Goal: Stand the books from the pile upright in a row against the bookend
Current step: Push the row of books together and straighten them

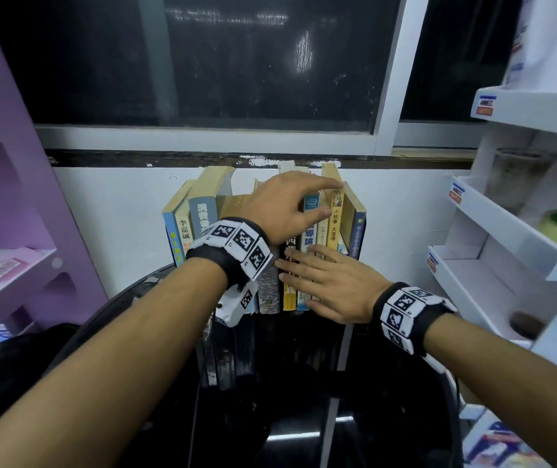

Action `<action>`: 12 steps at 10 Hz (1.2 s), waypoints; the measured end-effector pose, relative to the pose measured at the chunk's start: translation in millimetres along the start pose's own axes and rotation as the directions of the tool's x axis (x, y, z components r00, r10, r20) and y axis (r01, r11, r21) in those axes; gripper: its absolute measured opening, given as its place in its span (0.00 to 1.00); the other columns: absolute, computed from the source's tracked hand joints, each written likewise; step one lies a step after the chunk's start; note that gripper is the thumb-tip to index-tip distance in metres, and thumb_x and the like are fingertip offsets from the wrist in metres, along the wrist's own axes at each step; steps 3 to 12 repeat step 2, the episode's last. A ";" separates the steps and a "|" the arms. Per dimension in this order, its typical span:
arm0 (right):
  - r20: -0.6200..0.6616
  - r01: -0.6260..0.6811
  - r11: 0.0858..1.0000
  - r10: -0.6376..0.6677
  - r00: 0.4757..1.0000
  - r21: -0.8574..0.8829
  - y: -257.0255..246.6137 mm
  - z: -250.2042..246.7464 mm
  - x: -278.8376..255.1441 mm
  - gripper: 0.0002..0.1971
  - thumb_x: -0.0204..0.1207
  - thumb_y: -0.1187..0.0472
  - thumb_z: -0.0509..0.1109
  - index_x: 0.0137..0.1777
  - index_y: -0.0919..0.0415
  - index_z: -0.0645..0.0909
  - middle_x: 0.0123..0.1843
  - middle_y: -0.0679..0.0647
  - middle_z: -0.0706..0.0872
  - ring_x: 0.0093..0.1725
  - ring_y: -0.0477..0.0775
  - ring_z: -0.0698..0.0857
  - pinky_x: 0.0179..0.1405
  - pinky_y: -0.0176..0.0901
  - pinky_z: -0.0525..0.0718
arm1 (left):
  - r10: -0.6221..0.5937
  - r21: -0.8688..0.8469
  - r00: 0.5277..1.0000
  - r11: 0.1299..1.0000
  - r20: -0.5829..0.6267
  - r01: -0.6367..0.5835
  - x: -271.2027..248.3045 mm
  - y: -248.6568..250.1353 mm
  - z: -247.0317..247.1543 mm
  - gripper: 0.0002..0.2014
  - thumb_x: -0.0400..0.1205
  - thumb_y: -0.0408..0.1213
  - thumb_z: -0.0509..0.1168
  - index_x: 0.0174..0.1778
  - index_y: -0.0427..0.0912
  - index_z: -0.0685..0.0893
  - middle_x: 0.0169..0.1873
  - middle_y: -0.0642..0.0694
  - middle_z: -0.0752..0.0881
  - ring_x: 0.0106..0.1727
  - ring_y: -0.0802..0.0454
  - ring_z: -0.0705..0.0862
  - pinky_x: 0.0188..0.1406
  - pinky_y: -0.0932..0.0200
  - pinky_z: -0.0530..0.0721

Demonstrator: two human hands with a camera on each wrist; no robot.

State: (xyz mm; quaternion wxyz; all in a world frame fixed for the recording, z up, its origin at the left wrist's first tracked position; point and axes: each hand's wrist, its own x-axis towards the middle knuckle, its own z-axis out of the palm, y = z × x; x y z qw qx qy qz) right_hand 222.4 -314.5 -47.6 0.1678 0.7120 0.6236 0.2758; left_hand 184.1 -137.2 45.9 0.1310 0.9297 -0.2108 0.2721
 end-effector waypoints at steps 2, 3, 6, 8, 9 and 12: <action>-0.091 -0.136 0.991 0.135 0.987 -0.004 -5.4 -39.5 10.6 0.27 0.81 0.47 0.59 0.76 0.60 0.73 0.77 0.59 0.75 0.78 0.59 0.71 0.74 0.60 0.70 | -0.009 -0.055 0.994 0.999 -0.110 0.003 -32.4 6.8 -20.5 0.22 0.80 0.53 0.60 0.69 0.54 0.78 0.66 0.53 0.83 0.67 0.54 0.78 0.69 0.49 0.75; -0.091 -0.136 0.991 0.135 0.987 -0.004 -5.4 -39.5 10.6 0.27 0.81 0.47 0.59 0.76 0.60 0.73 0.77 0.59 0.75 0.78 0.59 0.71 0.74 0.60 0.70 | -0.009 -0.055 0.994 0.999 -0.110 0.003 -32.4 6.8 -20.5 0.22 0.80 0.53 0.60 0.69 0.54 0.78 0.66 0.53 0.83 0.67 0.54 0.78 0.69 0.49 0.75; -0.091 -0.136 0.991 0.135 0.987 -0.004 -5.4 -39.5 10.6 0.27 0.81 0.47 0.59 0.76 0.60 0.73 0.77 0.59 0.75 0.78 0.59 0.71 0.74 0.60 0.70 | -0.009 -0.055 0.994 0.999 -0.110 0.003 -32.4 6.8 -20.5 0.22 0.80 0.53 0.60 0.69 0.54 0.78 0.66 0.53 0.83 0.67 0.54 0.78 0.69 0.49 0.75; -0.091 -0.136 0.991 0.135 0.987 -0.004 -5.4 -39.5 10.6 0.27 0.81 0.47 0.59 0.76 0.60 0.73 0.77 0.59 0.75 0.78 0.59 0.71 0.74 0.60 0.70 | -0.009 -0.055 0.994 0.999 -0.110 0.003 -32.4 6.8 -20.5 0.22 0.80 0.53 0.60 0.69 0.54 0.78 0.66 0.53 0.83 0.67 0.54 0.78 0.69 0.49 0.75; -0.091 -0.136 0.991 0.135 0.987 -0.004 -5.4 -39.5 10.6 0.27 0.81 0.47 0.59 0.76 0.60 0.73 0.77 0.59 0.75 0.78 0.59 0.71 0.74 0.60 0.70 | -0.009 -0.055 0.994 0.999 -0.110 0.003 -32.4 6.8 -20.5 0.22 0.80 0.53 0.60 0.69 0.54 0.78 0.66 0.53 0.83 0.67 0.54 0.78 0.69 0.49 0.75; -0.091 -0.136 0.991 0.135 0.987 -0.004 -5.4 -39.5 10.6 0.27 0.81 0.47 0.59 0.76 0.60 0.73 0.77 0.59 0.75 0.78 0.59 0.71 0.74 0.60 0.70 | -0.009 -0.055 0.994 0.999 -0.110 0.003 -32.4 6.8 -20.5 0.22 0.80 0.53 0.60 0.69 0.54 0.78 0.66 0.53 0.83 0.67 0.54 0.78 0.69 0.49 0.75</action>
